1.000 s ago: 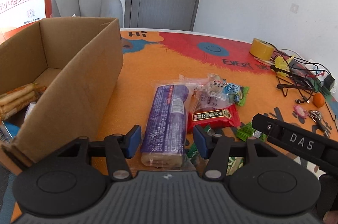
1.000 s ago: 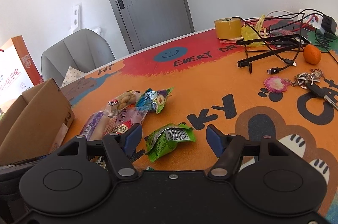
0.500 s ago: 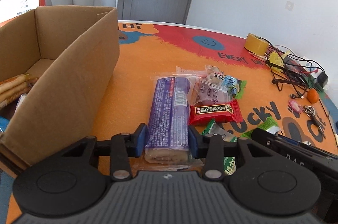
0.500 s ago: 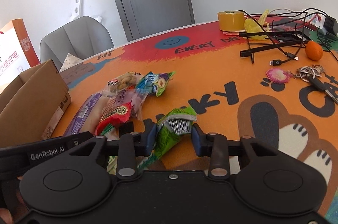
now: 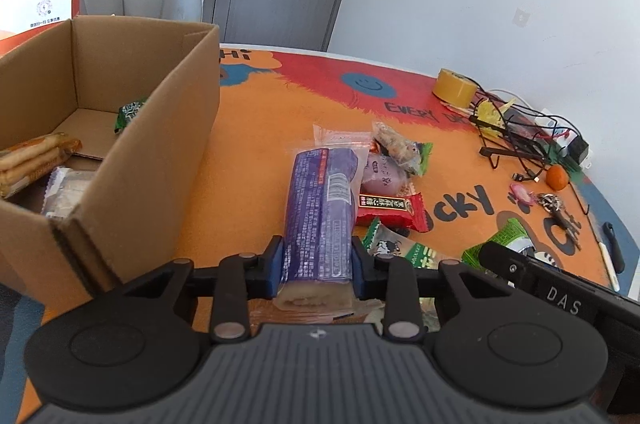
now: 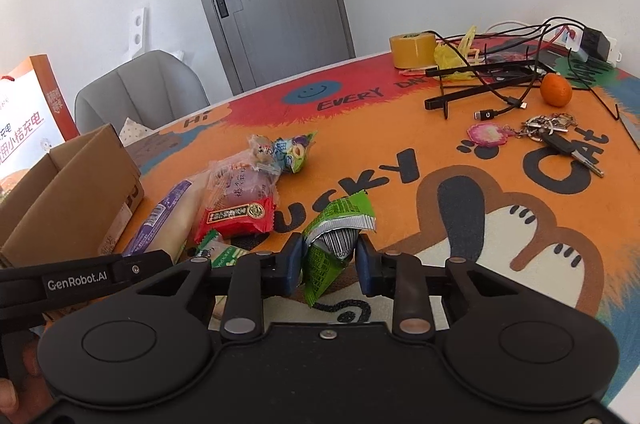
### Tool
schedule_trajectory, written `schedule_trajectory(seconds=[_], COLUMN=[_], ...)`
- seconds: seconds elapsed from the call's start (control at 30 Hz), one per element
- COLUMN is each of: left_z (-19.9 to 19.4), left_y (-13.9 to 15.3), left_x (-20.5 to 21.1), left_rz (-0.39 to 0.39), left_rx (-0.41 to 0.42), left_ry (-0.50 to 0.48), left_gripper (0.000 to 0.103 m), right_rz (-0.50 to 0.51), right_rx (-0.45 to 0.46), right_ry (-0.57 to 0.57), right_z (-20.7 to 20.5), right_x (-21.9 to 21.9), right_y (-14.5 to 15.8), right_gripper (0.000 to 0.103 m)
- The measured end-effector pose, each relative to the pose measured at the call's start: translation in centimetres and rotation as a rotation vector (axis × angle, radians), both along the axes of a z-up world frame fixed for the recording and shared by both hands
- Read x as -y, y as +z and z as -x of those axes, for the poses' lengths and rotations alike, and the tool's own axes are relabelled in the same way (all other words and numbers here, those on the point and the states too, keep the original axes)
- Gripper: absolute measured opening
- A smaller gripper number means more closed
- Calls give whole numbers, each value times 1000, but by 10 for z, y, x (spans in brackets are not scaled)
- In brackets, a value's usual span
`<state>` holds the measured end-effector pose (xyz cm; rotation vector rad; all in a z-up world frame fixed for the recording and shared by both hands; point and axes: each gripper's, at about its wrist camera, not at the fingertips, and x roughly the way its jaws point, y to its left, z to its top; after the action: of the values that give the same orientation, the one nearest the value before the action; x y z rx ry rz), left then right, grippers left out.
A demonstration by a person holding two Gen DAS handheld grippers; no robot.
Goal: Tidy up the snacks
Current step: 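Lift the purple roll and green pack with both tools toward the box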
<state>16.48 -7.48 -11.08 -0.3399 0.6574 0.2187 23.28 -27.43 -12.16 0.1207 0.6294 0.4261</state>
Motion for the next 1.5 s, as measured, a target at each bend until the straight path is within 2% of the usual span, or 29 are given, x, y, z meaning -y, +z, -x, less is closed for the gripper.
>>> schedule_trajectory(seconds=[0.43,0.73,1.17,1.27,1.3,1.33,1.5], left_z=[32,52,76,81,82,84,92], left_y=[40,66,79,81,81,82,86], left_x=[-1,-11,-50,-60,-63,-66,-81], left_rz=[-15,-35,-48,-48,-46,-43,-28], left_rx=[109,175,198,205,207,205,221], left_ry=[-6,31,130,148,151,156,173], left_gripper=[31,31,31,26,14,10,3], right_rz=[-52,-97,-127,-127,-129,-131,-133], right_rx=[72,123,148,153,156,160,165], right_ry=[36,98,175,194,201,207,233], right_z=[22,36,50,53,55,56,60], right_x=[-7,-26,-70,-79,-82,-85,-97], right_y=[32,53,68,71,71,72,73], right_gripper=[29,29,29,29,29,29,29])
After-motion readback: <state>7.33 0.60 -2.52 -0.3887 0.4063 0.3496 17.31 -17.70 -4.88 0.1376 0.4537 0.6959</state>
